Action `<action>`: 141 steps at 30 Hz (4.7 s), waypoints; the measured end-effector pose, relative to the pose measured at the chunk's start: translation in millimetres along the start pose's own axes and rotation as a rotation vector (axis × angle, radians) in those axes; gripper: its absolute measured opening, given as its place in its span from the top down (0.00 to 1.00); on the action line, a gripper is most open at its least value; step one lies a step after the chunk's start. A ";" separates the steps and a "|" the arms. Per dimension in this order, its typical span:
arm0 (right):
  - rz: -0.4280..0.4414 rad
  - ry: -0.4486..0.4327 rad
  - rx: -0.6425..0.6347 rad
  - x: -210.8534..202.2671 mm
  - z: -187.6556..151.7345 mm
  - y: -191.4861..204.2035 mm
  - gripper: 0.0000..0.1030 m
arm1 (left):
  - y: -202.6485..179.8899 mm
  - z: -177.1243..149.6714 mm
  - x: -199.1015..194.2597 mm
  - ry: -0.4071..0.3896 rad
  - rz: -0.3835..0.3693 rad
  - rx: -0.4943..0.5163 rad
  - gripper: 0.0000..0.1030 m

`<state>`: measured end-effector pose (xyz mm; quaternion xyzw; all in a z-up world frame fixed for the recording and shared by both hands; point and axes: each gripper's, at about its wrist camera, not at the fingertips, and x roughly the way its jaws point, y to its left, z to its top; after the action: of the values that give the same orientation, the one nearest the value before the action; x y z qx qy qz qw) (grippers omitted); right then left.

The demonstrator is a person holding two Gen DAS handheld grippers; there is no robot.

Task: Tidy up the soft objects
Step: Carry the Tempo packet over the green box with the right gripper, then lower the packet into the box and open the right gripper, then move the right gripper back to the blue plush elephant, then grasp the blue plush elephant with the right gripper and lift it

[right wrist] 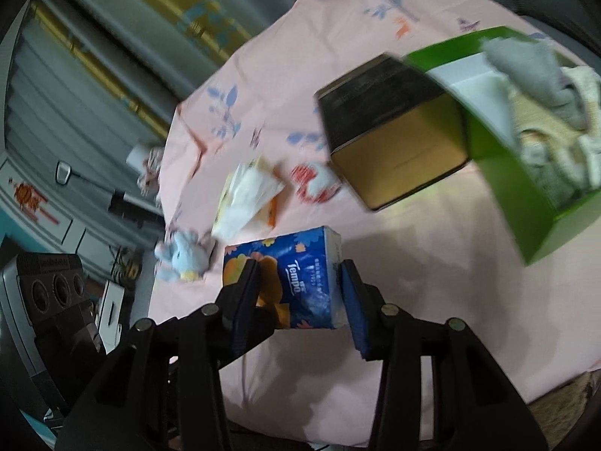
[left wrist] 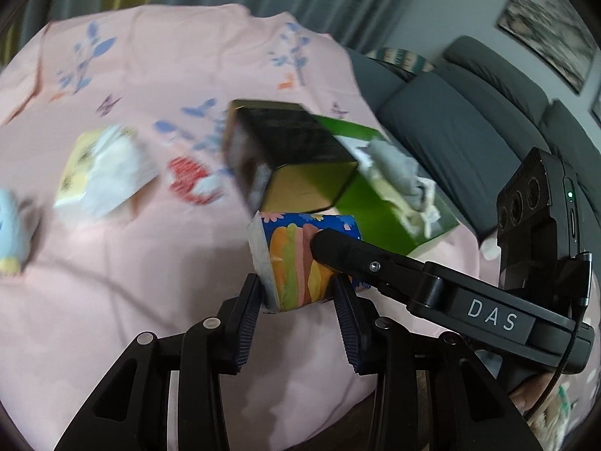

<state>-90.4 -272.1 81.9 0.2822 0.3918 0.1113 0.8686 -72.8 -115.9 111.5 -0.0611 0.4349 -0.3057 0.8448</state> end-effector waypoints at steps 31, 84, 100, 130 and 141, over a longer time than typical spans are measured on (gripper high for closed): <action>-0.216 -0.204 0.183 -32.8 161.1 -139.9 0.59 | -106.5 153.5 183.0 0.046 -0.176 0.101 0.61; -0.215 -0.129 0.095 -24.4 27.0 -11.5 0.12 | 80.7 2.4 -73.2 -0.171 0.234 -0.112 0.09; -0.274 0.056 -0.185 110.9 31.1 129.0 0.26 | 204.2 -71.7 -128.8 -0.192 0.373 -0.450 0.09; 0.011 0.242 -0.453 140.9 -17.1 197.3 0.84 | 221.2 -79.1 -143.6 -0.212 0.297 -0.529 0.09; -0.149 0.295 -0.400 112.1 -23.3 105.9 0.80 | 153.3 -47.6 -78.8 -0.085 0.186 -0.301 0.09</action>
<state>-29.8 -129.8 61.4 0.0559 0.5043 0.1621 0.8463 -72.7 60.2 80.6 -0.1591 0.4435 -0.1552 0.8683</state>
